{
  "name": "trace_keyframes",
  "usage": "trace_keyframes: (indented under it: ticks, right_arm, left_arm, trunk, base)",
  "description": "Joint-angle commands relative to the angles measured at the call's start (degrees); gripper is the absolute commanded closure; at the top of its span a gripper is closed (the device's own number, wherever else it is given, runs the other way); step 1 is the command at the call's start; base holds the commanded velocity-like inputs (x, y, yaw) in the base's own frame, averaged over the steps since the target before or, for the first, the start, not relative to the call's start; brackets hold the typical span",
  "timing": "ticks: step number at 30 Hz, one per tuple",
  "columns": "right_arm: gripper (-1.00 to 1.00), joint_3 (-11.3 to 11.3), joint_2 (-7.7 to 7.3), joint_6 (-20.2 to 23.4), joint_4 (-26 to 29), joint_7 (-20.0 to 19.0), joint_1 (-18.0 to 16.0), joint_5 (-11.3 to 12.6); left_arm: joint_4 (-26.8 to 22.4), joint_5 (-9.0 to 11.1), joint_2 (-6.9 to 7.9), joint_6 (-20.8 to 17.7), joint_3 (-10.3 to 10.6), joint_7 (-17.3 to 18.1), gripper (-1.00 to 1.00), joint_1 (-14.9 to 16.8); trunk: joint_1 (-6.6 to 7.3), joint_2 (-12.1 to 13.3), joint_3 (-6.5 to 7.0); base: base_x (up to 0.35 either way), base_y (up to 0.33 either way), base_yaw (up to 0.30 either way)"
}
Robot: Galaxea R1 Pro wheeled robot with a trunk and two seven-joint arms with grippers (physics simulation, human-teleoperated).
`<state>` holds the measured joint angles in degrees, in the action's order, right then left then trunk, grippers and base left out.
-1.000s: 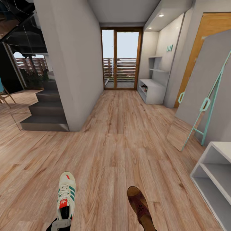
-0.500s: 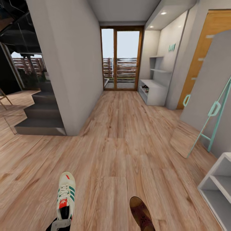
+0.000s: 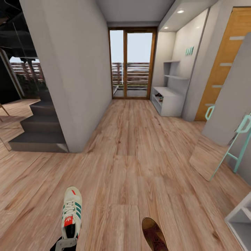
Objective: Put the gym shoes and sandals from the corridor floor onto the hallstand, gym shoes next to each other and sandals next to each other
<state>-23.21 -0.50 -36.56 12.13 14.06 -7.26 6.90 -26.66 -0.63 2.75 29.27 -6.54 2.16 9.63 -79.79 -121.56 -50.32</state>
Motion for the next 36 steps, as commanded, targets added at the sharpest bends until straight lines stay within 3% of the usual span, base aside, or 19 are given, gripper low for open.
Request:
trace_keyframes:
  ticks: [1,16,36]
  right_arm:
    - [1.0,-0.52,-0.03,-0.18,0.01,0.0,-0.03,0.75]
    - [1.0,-0.47,-0.05,-0.17,-6.49,0.0,-0.03,0.75]
    - [1.0,-0.43,-0.04,-0.17,-6.94,0.0,-0.03,0.75]
  left_arm:
    - [0.03,-0.05,-0.03,0.17,-0.23,0.21,1.0,0.04]
    - [0.03,-0.07,-0.11,0.09,-0.16,0.21,1.0,0.04]
    - [0.03,-0.07,-0.12,0.17,-0.07,0.3,1.0,0.04]
  trunk:
    - [-0.03,-0.02,-0.05]
    - [-0.03,-0.02,-0.05]
    - [-0.03,-0.02,-0.05]
  base:
    - [0.34,0.0,0.0]
    - [0.34,0.0,0.0]
    - [0.34,0.0,0.0]
